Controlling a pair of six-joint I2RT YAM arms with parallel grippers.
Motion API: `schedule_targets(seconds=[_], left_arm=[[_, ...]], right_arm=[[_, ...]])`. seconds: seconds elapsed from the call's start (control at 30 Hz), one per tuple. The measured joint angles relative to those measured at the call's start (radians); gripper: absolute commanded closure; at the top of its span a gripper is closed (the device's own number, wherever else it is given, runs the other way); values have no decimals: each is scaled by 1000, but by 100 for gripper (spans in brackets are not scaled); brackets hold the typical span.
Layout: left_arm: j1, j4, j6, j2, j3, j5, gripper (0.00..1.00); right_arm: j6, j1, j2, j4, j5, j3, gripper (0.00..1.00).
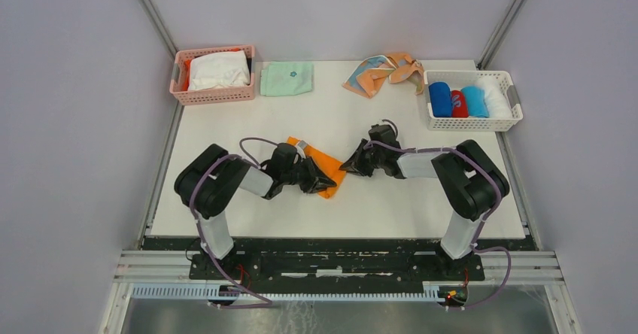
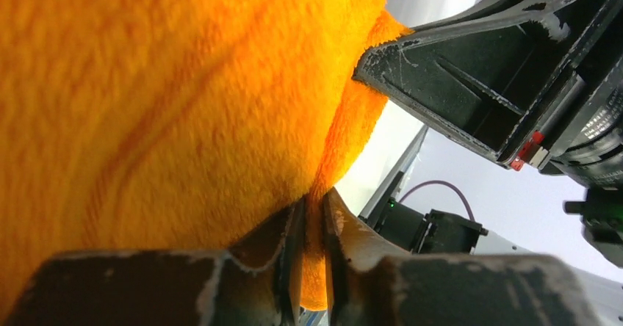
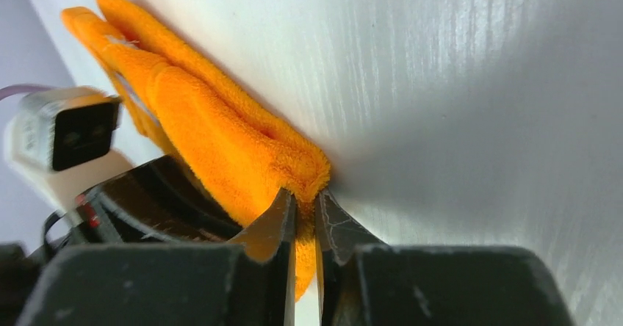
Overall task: Roll the towels
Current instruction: Roll the towel at the center of the board.
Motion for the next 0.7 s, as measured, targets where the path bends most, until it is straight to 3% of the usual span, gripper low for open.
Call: schedule_targets(seconds=[0.33,0.5,0.7], left_arm=[[-18,-420,152,-239,3,-193,65],[-43,-645,225,-375,11,-337,54],[-277,-857,336,-514,166,-636,46]], right_arm=[[-36,47,-37,-426,217,174,88],[-51,49,-37,-546,278,228,88],[-59,55,-35,-630,314,262,88]])
